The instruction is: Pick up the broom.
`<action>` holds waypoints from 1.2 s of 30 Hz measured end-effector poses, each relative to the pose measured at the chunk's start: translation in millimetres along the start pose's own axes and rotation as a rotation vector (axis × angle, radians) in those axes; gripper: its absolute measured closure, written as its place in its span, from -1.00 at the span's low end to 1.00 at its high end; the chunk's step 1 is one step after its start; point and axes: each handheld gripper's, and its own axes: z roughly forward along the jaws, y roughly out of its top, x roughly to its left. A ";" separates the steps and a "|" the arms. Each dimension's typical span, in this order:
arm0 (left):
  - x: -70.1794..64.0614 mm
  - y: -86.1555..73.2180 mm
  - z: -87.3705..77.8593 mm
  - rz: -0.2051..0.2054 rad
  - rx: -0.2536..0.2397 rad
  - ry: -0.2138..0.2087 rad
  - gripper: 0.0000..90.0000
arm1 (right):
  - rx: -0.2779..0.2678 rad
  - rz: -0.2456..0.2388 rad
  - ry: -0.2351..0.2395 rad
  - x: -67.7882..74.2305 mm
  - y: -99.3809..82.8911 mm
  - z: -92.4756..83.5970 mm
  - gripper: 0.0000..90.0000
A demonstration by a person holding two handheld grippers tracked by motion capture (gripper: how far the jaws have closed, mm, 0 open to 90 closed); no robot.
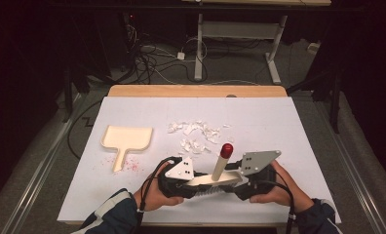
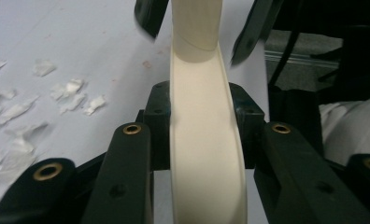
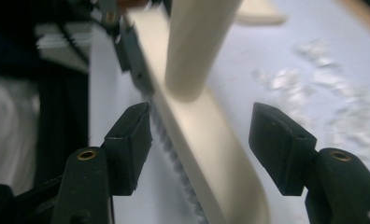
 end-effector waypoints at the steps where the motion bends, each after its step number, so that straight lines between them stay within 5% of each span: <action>1: -0.5 0.5 -0.3 0.003 -0.004 -0.010 0.45 | 0.023 -0.012 0.004 0.9 -0.8 5.9 -0.07; 9: 3.1 -1.1 2.0 0.001 -0.001 -0.071 0.43 | 0.028 -0.024 0.127 -0.1 -8.5 26.2 0.39; 13: 5.7 -0.4 -1.6 -0.006 -0.017 -0.035 0.28 | 0.029 -0.031 0.117 2.4 -7.1 25.5 0.49; 20: 9.5 -4.5 -37.4 -0.028 -0.086 0.258 -0.32 | 0.063 -0.021 0.030 -3.0 -8.7 17.2 0.50; 25: 15.1 -25.3 -62.6 -0.059 -0.085 0.431 -0.44 | 0.036 0.013 -0.004 -7.7 -10.0 9.3 0.50; 29: 16.9 -47.6 -74.9 -0.076 -0.040 0.529 -0.49 | -0.004 0.058 -0.019 -12.8 -11.0 2.0 0.50; 36: 13.7 -86.2 -88.1 -0.140 0.055 0.607 -0.54 | -0.037 0.127 -0.083 -20.8 -12.4 -5.3 0.50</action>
